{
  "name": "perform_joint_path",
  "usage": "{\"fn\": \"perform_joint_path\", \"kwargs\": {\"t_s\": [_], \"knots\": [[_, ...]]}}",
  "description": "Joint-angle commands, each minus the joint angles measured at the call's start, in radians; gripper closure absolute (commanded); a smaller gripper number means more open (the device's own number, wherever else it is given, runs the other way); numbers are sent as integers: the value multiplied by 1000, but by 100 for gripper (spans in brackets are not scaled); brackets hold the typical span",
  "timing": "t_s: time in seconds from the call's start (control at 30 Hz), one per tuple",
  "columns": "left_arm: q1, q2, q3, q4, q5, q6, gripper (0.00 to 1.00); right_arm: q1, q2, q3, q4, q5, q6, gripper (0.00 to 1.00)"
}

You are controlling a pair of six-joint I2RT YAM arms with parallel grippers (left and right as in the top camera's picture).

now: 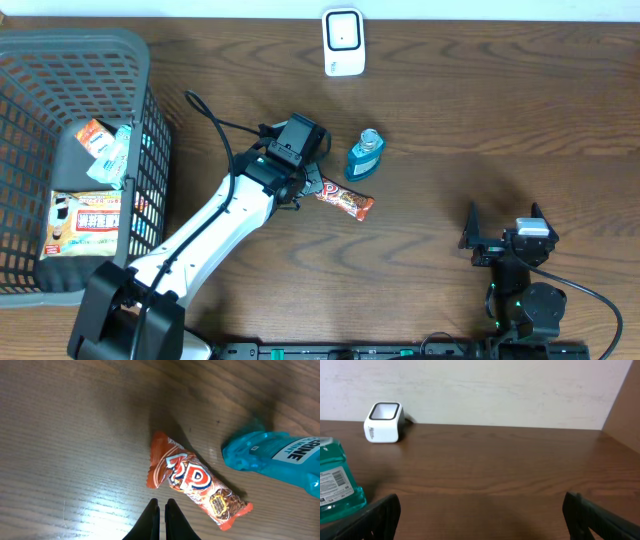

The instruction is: Scan the item barcode

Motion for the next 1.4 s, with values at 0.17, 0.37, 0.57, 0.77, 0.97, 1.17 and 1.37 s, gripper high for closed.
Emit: {"fn": "perform_joint_path", "kwargs": {"t_s": [0.17, 0.37, 0.57, 0.77, 0.97, 1.17, 1.37], "knots": [[-2, -1, 4, 68, 43, 28, 93, 3, -5, -1, -4, -5, -8, 1], [-2, 28, 3, 90, 43, 28, 93, 3, -5, -1, -4, -5, -8, 1], [-2, 139, 4, 146, 85, 28, 93, 3, -5, -1, -4, -5, -8, 1], [-1, 266, 3, 158, 76, 27, 93, 3, -5, -1, -4, -5, -8, 1], [-1, 393, 3, 210, 43, 28, 92, 3, -5, -1, -4, -5, -8, 1], [-1, 409, 4, 208, 42, 29, 92, 3, -5, -1, -4, -5, -8, 1], [-1, 193, 4, 102, -84, 70, 93, 3, -5, -1, -4, -5, -8, 1]]}}
